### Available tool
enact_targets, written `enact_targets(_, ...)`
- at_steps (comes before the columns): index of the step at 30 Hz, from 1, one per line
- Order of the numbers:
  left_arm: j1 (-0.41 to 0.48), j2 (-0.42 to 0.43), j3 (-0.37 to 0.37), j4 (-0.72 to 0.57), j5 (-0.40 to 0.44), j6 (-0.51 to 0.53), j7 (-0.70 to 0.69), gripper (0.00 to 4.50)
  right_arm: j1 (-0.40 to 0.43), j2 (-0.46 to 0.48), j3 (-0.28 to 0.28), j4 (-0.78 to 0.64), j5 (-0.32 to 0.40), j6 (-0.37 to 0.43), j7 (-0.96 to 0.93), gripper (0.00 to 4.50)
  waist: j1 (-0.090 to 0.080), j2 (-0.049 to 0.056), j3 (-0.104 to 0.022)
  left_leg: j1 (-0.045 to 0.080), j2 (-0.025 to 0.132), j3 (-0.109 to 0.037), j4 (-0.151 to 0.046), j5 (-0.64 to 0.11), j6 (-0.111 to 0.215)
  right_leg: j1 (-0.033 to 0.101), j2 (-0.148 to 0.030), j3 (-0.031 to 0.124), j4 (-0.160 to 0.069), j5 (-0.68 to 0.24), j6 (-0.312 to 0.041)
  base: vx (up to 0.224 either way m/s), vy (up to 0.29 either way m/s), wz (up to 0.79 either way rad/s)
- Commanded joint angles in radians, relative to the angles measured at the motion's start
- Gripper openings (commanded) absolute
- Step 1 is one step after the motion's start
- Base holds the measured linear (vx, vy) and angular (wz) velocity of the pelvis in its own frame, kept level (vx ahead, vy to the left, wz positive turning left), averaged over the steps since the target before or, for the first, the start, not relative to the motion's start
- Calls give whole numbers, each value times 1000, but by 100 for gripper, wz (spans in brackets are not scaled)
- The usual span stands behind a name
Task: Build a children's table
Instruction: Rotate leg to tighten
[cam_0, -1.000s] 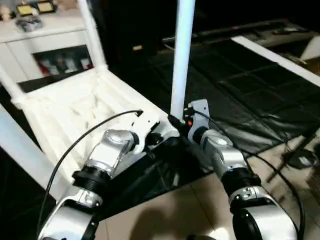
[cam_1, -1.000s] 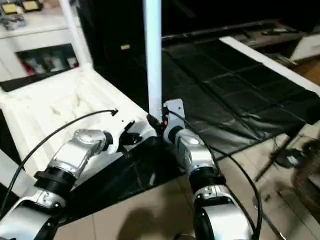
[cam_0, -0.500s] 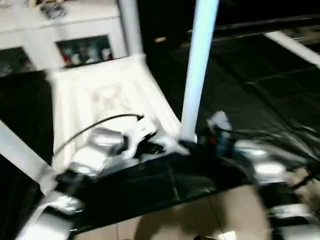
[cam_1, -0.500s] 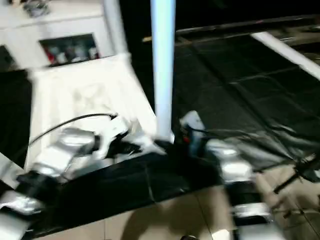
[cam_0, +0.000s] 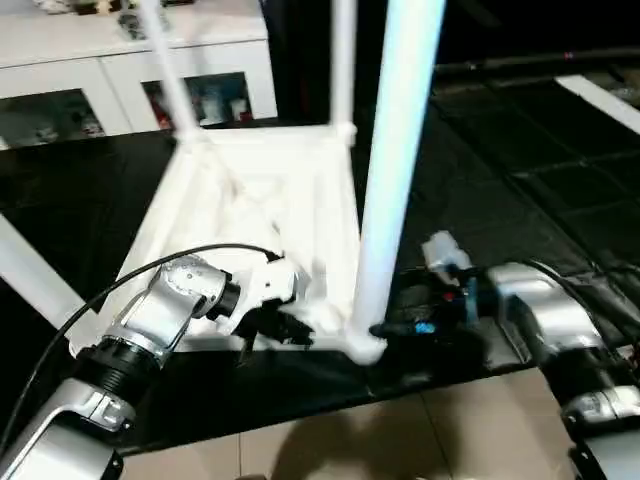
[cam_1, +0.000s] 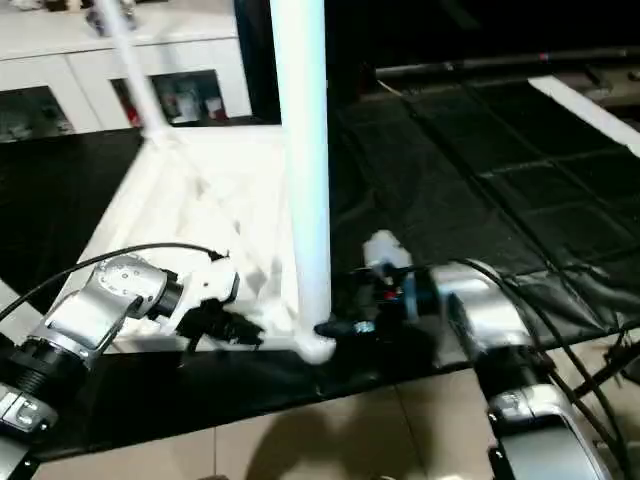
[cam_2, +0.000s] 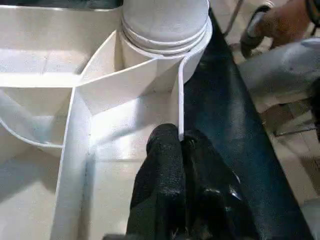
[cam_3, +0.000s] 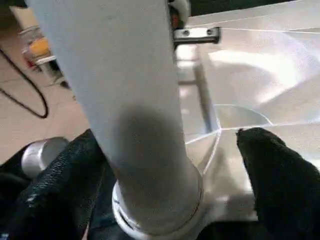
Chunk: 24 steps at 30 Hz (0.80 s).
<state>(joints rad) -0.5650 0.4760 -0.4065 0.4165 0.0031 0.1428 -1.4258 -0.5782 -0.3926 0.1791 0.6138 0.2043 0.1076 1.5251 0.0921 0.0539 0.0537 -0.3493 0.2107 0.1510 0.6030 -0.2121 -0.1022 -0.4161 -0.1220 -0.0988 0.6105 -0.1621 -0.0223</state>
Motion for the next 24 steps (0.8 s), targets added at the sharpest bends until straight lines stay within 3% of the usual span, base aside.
enact_targets(1,-14,5,-52,5,25,-17,-55,0,-24,12,18,23,-16,-11,19,410,-4,-19,-71,-6,9,20,-75,-156,80,61,-17,40,-64,-247,-233,0,0,0)
enact_targets(6,-20,2,-60,9,28,-29,-63,0,-39,24,42,37,-13,-9,51,367,-1,-22,-76,-12,7,22,-69,-97,102,65,-17,41,-55,-173,-251,0,0,0)
enact_targets(13,-17,3,-69,9,27,-40,-71,0,-49,19,57,57,-7,-17,83,297,1,-25,-73,-13,7,22,-71,-117,92,66,-19,41,-62,-237,-230,0,0,0)
enact_targets(18,-15,6,-73,8,27,-43,-75,0,-51,12,74,62,3,-12,89,250,1,-27,-75,-14,7,21,-69,-95,99,67,-17,40,-57,-197,-240,0,0,0)
enact_targets(24,-13,6,-80,11,26,-45,-74,0,-47,3,96,59,22,0,89,223,0,-27,-73,-13,8,22,-72,-120,88,66,-18,41,-62,-236,-227,0,0,0)
